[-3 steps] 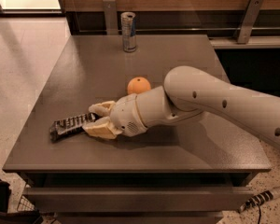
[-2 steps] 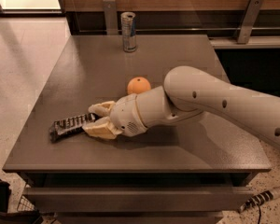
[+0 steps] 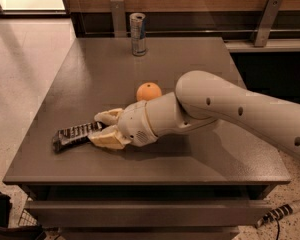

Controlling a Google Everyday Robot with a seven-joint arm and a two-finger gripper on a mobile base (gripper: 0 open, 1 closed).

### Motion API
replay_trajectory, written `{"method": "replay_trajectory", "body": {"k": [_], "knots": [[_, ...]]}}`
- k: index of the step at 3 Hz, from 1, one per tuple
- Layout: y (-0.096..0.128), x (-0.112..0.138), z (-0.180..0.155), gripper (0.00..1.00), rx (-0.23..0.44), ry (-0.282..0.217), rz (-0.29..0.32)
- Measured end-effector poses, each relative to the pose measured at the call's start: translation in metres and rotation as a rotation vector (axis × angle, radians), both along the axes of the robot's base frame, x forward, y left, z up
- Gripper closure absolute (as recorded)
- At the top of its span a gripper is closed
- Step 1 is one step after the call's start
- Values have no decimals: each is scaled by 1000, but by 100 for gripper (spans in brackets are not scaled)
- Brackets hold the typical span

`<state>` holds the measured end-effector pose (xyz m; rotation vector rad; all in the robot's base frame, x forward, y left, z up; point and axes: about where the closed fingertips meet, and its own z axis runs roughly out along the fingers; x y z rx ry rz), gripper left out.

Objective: Move rxbar chocolate near redbull can

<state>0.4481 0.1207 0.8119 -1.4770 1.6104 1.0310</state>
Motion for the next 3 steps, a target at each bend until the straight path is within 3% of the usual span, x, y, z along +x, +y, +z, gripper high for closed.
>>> {"method": "replay_trajectory", "body": {"k": [3], "knots": [[0,0,0,100,0,0,0]]}}
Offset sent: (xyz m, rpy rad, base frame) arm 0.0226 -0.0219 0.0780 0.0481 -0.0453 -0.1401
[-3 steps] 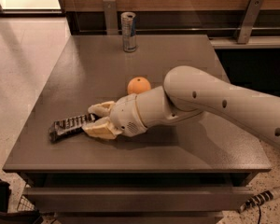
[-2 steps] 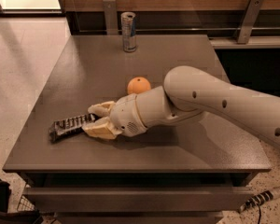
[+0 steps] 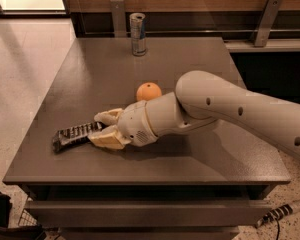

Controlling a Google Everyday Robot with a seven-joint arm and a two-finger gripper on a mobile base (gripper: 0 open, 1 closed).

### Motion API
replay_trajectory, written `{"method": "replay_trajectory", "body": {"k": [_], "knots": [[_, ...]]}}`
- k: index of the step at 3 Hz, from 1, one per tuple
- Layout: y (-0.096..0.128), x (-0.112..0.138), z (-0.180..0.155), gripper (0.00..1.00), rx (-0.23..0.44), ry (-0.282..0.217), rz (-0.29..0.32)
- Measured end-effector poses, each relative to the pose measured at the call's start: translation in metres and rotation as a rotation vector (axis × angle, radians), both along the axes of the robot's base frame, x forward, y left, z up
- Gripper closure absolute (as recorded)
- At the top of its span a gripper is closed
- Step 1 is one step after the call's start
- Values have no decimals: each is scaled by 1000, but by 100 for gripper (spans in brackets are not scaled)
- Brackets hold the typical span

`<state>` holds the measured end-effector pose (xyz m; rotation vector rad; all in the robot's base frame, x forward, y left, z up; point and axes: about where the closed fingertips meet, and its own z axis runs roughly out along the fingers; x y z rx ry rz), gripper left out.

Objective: Move rxbar chocolate near redbull can

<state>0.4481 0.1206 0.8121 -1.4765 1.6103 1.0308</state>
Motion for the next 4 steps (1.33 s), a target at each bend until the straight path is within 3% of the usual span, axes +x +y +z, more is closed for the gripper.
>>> {"method": "replay_trajectory", "body": {"k": [2,3,4], "knots": [[-29,21,131,100,28,-144,-190],[-38,24,160,100,32,-186,-248],[-65,39,191,100,63,-231,-359]]}}
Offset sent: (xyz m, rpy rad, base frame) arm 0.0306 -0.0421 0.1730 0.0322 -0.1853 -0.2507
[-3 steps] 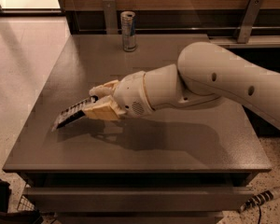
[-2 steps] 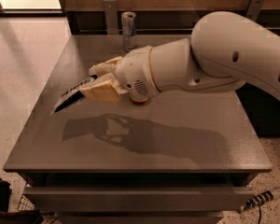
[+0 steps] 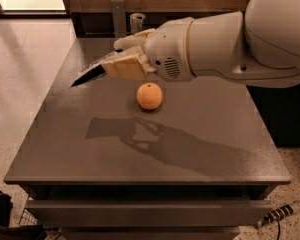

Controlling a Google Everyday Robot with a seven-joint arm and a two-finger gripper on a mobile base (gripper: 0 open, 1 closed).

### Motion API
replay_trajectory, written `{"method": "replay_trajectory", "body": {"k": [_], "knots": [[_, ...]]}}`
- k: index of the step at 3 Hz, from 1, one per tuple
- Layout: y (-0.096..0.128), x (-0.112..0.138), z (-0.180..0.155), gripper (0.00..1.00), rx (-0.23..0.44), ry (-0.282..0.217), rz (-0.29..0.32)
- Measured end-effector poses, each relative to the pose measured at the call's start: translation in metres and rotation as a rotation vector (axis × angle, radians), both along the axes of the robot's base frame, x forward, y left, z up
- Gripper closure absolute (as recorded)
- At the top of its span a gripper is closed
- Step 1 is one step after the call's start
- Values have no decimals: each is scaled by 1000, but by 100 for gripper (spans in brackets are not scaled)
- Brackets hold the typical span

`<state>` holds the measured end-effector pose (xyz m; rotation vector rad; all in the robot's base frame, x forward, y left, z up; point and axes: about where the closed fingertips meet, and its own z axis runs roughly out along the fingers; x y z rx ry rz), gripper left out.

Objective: Move rxbar chocolate near redbull can

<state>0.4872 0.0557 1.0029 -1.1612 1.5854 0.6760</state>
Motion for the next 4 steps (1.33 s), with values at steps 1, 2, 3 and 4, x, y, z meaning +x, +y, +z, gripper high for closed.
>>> {"method": "replay_trajectory", "body": {"k": [1,2,3,4], "knots": [[-37,20,29,100,41,-39,-132],[-73,39,50,100,64,-68,-263],[-73,39,50,100,64,-68,-263],[-76,52,53,100,68,-77,-275]]}}
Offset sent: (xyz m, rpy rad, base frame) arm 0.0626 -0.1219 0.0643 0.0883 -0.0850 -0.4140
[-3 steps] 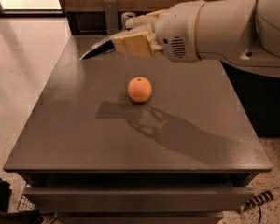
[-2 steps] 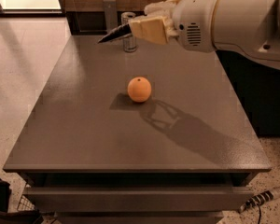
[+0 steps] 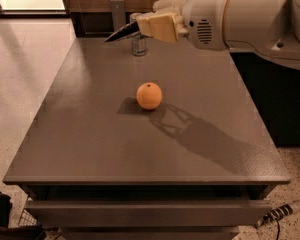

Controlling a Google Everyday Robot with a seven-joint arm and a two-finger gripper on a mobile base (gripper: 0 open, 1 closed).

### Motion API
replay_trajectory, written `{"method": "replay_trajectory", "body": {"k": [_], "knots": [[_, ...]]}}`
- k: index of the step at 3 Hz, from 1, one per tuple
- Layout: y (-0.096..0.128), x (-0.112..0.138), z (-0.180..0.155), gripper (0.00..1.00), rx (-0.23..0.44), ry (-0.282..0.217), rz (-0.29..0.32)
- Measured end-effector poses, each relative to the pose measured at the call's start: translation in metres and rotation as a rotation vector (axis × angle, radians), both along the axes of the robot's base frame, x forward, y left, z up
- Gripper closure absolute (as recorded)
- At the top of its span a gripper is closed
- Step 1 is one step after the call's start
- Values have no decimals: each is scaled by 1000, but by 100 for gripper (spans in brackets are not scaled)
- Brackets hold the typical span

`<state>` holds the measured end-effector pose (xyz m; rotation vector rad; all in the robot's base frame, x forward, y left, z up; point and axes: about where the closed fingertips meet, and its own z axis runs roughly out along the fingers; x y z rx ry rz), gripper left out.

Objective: Move rxbar chocolate near redbull can

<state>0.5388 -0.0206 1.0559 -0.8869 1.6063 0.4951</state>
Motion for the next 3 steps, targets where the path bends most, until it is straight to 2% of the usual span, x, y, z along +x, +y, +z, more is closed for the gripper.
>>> {"method": "replay_trajectory", "body": {"k": [1,2,3], "knots": [[-25,69,5,100,28,-3,-59],[-45,121,4,100,55,2,-98],[-73,156,-15,100,96,22,-161]]}}
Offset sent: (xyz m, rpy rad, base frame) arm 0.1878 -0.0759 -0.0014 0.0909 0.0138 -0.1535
